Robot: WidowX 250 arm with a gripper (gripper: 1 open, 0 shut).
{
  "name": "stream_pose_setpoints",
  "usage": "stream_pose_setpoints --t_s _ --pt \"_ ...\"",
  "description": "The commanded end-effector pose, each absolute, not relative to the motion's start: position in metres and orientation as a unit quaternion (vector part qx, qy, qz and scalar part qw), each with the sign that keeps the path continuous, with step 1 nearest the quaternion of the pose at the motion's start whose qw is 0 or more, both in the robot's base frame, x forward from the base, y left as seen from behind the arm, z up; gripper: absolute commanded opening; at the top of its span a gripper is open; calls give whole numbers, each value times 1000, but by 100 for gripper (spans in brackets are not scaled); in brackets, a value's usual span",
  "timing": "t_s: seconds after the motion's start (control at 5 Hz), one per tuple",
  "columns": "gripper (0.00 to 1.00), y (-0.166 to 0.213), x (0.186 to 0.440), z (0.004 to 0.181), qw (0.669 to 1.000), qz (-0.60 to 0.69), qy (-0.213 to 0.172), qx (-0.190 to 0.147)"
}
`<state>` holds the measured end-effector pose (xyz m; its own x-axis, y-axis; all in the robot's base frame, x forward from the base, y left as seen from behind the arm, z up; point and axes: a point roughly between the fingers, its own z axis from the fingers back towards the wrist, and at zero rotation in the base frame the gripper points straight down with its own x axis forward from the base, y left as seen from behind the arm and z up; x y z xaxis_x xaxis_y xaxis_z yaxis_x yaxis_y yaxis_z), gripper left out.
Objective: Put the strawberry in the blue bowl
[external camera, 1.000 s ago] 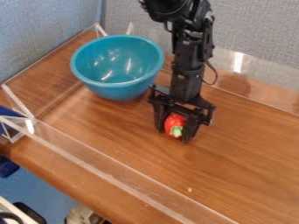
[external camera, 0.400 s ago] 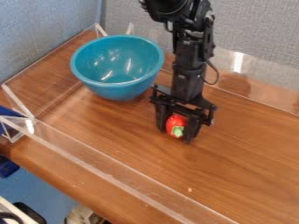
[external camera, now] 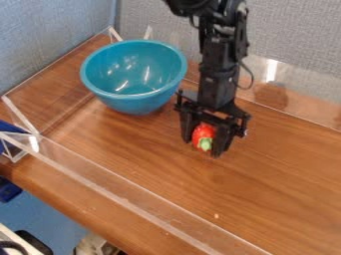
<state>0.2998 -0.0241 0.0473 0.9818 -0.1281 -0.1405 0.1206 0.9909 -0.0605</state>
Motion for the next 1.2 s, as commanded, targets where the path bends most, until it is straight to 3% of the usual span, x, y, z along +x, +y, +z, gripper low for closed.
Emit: stream_pose_setpoints --t_s 0.0,0.2,0.4,0.6,1.0 --pt "0 -12 312 106 998 -53 -1 -20" --pt "0 13 311 151 999 -26 -40 -14" --pt "0 55 316 176 998 19 -52 -8" --pt "0 94 324 179 997 57 -46 -1" --pt "0 122 334 143 997 75 -13 11"
